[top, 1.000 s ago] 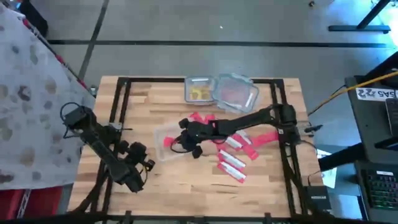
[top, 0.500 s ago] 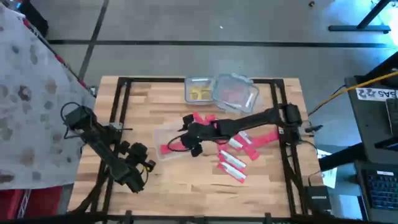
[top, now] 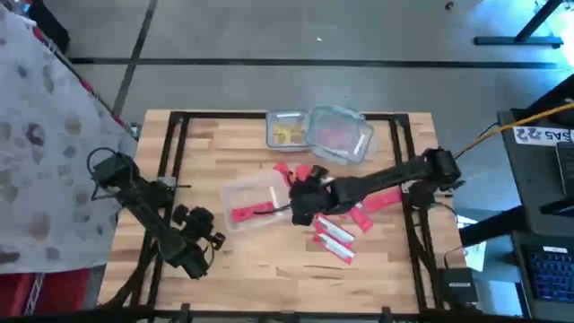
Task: Sort candy
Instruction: Put the pink strip candy into the rectangular transparent bin
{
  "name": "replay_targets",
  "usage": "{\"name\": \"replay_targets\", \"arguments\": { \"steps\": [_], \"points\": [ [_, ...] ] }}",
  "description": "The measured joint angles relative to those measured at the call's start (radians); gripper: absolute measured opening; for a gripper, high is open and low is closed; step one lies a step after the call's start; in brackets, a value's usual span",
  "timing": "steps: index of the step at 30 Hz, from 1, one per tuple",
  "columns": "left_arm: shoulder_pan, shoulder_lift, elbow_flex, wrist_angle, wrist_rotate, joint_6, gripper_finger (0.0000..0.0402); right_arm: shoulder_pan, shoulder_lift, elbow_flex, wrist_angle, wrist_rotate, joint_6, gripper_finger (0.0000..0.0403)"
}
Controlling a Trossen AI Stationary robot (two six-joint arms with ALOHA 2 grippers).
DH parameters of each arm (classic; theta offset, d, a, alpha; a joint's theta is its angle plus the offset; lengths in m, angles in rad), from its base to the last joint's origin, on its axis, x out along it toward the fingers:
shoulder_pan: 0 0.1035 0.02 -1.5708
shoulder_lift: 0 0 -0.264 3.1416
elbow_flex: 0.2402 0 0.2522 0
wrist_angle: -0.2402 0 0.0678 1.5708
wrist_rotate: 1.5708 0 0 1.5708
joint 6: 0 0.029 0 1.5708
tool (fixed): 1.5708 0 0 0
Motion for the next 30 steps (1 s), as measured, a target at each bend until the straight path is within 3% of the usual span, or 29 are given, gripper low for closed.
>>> {"name": "replay_targets", "arguments": {
  "steps": [3,7,10,22,25,30],
  "points": [
    [0.0,0.0,0.0,0.001,-0.006,0.0,0.0,-0.021,0.0,-0.107,0.071,-0.007,0.089,0.0181],
    [0.0,0.0,0.0,0.001,-0.047,0.014,0.0,-0.03,0.001,-0.238,0.368,-0.056,0.092,0.0169],
    [0.0,0.0,0.0,0.0,-0.059,0.015,0.0,-0.051,0.018,-0.286,0.474,-0.06,0.099,0.0164],
    [0.001,0.002,0.0,0.001,-0.065,0.006,0.0,-0.066,0.124,-0.293,0.525,-0.067,0.123,0.0149],
    [0.001,0.002,0.0,0.002,-0.065,0.006,0.0,-0.066,0.124,-0.292,0.509,-0.087,0.128,0.0114],
    [0.001,0.002,0.0,0.004,-0.064,0.005,0.0,-0.037,0.115,-0.293,0.475,-0.101,0.115,0.0018]
  ]
}}
